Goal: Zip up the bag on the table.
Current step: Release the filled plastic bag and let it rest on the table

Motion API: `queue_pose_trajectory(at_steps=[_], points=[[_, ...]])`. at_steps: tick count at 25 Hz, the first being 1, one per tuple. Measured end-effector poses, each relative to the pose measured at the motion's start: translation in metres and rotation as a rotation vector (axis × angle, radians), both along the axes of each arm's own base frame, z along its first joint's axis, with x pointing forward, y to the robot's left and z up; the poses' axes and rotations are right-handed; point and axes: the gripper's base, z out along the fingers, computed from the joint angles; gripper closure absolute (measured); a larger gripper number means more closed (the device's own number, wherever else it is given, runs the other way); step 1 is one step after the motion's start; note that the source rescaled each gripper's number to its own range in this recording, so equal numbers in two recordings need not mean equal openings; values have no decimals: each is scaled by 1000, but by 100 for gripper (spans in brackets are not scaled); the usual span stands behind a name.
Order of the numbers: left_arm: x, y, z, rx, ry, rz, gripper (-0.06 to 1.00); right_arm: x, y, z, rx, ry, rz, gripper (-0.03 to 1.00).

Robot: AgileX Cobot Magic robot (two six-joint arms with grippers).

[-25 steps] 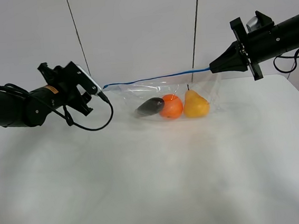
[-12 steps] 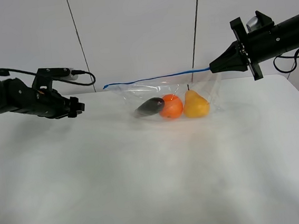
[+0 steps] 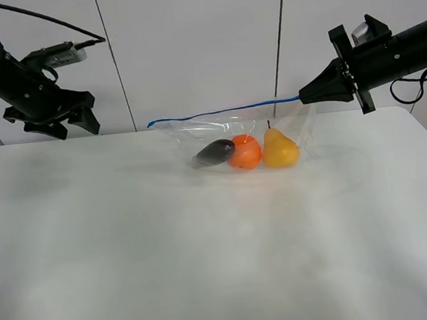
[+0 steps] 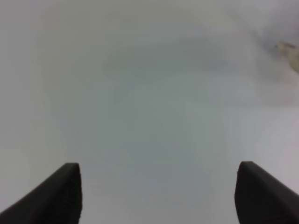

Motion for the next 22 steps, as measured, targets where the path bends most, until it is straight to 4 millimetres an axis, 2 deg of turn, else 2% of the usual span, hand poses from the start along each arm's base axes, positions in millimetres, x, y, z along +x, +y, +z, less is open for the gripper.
queue_pose_trajectory(at_steps=[4, 8, 10, 11, 16, 18, 22], points=[[-2, 24, 6, 4, 26, 44, -5, 0, 0, 0, -4, -12, 7, 97], [-10, 26, 3, 10, 119, 24, -5, 0, 0, 0, -10, -25, 16, 96], [-14, 25, 2, 12, 162, 12, -5, 0, 0, 0, -18, -33, 24, 90], [-16, 25, 4, 12, 176, 8, -5, 0, 0, -1, -24, -34, 27, 83], [-31, 24, 25, 16, 181, -4, -5, -1, -1, -1, -39, -35, 33, 14], [-39, 23, 41, 20, 146, -5, -5, -2, -1, 4, -49, -44, 34, 3], [-55, 22, 68, 25, 76, -3, -5, -4, -7, 24, -179, -73, 43, -2]])
